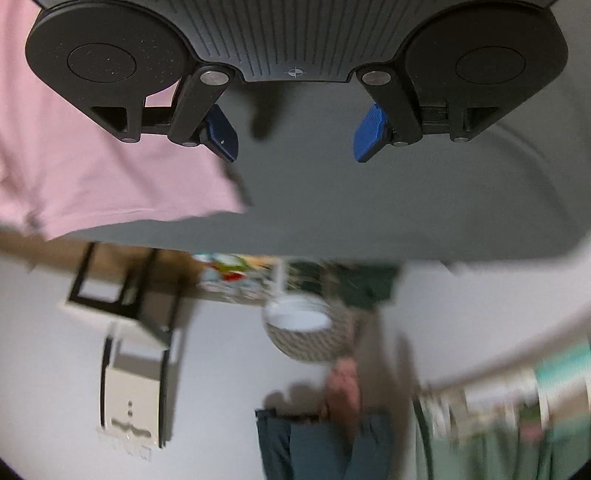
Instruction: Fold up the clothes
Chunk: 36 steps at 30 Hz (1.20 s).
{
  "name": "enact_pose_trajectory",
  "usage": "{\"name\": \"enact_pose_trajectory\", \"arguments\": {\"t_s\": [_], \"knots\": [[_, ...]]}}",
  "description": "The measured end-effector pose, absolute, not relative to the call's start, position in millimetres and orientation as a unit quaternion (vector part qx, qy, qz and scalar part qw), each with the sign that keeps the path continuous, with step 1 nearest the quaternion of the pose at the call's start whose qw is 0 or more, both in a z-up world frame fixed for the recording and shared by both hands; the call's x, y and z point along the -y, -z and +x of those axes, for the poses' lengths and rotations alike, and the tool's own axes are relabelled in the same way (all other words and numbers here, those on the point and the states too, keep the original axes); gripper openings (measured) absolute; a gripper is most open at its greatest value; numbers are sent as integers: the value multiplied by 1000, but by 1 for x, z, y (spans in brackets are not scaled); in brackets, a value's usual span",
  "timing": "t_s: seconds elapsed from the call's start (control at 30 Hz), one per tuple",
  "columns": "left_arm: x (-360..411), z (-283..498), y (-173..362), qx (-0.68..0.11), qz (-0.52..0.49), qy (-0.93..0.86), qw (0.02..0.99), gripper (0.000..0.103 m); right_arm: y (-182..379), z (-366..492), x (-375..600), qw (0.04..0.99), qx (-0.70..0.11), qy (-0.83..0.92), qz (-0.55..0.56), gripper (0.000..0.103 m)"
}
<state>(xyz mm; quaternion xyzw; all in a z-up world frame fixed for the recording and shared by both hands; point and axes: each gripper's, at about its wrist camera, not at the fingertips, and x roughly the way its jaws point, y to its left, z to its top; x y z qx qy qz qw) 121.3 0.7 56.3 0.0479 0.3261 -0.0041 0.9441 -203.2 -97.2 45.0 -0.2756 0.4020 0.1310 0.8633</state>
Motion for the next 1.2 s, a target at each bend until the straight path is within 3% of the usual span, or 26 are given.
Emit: {"name": "enact_pose_trajectory", "arguments": {"t_s": [0.2, 0.27, 0.37, 0.43, 0.47, 0.57, 0.67, 0.8, 0.93, 1.07, 1.2], "knots": [[-53, 108, -91, -231, 299, -83, 922, 70, -34, -205, 80, 852, -397, -158, -303, 46], [-80, 111, -99, -237, 366, -115, 893, 70, -34, -201, 82, 849, -407, -165, -293, 46], [-108, 116, -123, -255, 377, -117, 883, 70, -34, -195, 84, 845, -422, -175, -279, 46], [-108, 119, -136, -266, 344, -99, 895, 70, -34, -192, 86, 842, -431, -182, -269, 46], [-105, 119, -140, -282, 293, -68, 911, 70, -33, -190, 87, 840, -436, -186, -264, 46], [-93, 122, -138, -327, 107, 34, 938, 85, -32, -186, 88, 835, -445, -192, -261, 47], [-67, 125, -113, -350, -35, 100, 931, 86, -23, -195, 78, 832, -410, -175, -330, 49], [-24, 136, -86, -374, -93, 114, 916, 86, -14, -211, 69, 833, -353, -150, -397, 51], [4, 152, -62, -403, -131, 125, 897, 86, -12, -212, 71, 838, -352, -137, -394, 51], [22, 164, -35, -437, -173, 111, 876, 86, -26, -208, 79, 834, -402, -163, -342, 49], [36, 167, -22, -421, -173, 96, 885, 86, -37, -202, 95, 845, -424, -208, -251, 50]]}}
